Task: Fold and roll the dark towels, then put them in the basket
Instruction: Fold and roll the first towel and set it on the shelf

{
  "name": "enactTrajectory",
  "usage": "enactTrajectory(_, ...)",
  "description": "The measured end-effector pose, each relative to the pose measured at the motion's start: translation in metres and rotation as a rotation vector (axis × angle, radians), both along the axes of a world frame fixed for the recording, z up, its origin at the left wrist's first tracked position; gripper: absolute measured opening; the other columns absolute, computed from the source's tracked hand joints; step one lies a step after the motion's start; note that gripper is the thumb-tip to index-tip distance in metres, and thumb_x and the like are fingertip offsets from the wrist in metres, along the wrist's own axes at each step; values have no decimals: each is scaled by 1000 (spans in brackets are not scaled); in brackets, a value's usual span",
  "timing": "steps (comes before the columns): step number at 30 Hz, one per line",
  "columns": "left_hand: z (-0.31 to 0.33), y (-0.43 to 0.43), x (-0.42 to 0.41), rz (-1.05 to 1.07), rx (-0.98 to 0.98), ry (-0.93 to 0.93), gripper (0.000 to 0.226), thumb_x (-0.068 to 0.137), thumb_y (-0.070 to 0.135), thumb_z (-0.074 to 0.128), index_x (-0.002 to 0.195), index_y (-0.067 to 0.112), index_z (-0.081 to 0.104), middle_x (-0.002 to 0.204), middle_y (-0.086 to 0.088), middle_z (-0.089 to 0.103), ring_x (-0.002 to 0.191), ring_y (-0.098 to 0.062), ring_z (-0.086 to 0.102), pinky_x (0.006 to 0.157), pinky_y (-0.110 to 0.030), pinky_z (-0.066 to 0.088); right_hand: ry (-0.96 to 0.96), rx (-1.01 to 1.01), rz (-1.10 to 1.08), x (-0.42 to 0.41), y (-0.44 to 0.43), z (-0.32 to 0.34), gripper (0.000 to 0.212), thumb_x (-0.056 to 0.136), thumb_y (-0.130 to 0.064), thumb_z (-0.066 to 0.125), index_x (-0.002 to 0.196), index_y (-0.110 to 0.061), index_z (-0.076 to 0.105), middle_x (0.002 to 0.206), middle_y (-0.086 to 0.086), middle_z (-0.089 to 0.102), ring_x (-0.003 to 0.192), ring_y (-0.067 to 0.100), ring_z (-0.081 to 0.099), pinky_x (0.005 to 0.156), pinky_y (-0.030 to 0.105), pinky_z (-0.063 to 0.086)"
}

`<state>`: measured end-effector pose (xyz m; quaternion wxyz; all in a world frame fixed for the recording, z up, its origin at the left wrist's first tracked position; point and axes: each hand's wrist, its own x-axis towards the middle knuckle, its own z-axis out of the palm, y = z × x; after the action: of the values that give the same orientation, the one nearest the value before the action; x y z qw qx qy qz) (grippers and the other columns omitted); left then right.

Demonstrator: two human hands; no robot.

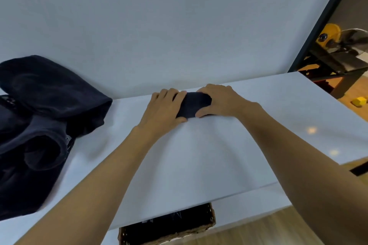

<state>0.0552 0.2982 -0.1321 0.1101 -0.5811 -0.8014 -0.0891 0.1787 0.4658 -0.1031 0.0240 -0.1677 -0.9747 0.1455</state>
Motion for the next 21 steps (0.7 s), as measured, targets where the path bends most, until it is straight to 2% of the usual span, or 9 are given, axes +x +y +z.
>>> enactTrajectory(3,4,12,-7,46,-51,-59,67,81,42,68,137,15,43,125,-7,54,107,-30,50,90,-39,41,56,223,49,5,1,-7,74,76,-52,70,140,-29,41,128,-4,54,111,21,53,96,41,37)
enactTrajectory(5,11,20,-12,54,-70,-148,62,75,44,69,128,19,49,113,-2,58,99,-27,52,82,-37,44,80,399,49,9,-2,-20,71,80,-46,67,142,-26,38,131,-1,53,111,25,54,94,41,37)
enactTrajectory(7,20,30,-14,47,-105,-202,57,69,46,70,119,24,53,100,2,57,92,-24,53,74,-35,41,95,421,6,7,0,-24,65,82,-40,64,140,-25,40,125,0,57,106,26,56,89,40,40)
enactTrajectory(9,30,47,-14,31,-131,-183,53,69,44,67,117,26,54,98,2,57,93,-23,52,76,-35,37,121,291,-57,8,7,-16,60,79,-37,64,134,-27,44,114,-3,61,97,23,59,82,38,45)
enactTrajectory(11,35,69,-9,18,-98,-121,55,73,39,65,125,27,52,111,1,55,104,-25,48,84,-37,34,120,91,-154,17,23,-2,57,76,-36,67,129,-27,47,107,-5,64,90,20,60,77,35,49)
enactTrajectory(14,38,109,16,40,93,-50,50,84,23,61,132,22,51,129,-4,47,116,-27,42,95,-37,33,153,-163,-361,39,57,13,49,75,-36,71,119,-26,52,101,-6,65,89,17,62,72,30,50)
enactTrajectory(17,37,154,58,31,304,-316,38,92,12,53,130,14,52,121,-10,52,107,-26,49,84,-33,43,291,-351,-574,59,88,18,39,75,-34,71,107,-18,57,94,-3,65,86,16,63,73,31,53)
enactTrajectory(19,34,185,86,-7,309,-563,40,96,14,48,136,11,46,122,-12,53,105,-26,54,83,-33,44,337,-375,-688,71,108,18,36,78,-36,70,104,-14,58,91,1,65,84,18,63,73,33,53)
enactTrajectory(21,28,212,109,-50,273,-693,41,97,15,43,138,8,45,126,-13,54,111,-29,54,87,-34,42,314,-312,-784,84,128,16,36,80,-37,68,104,-12,58,91,3,63,83,19,61,66,28,47)
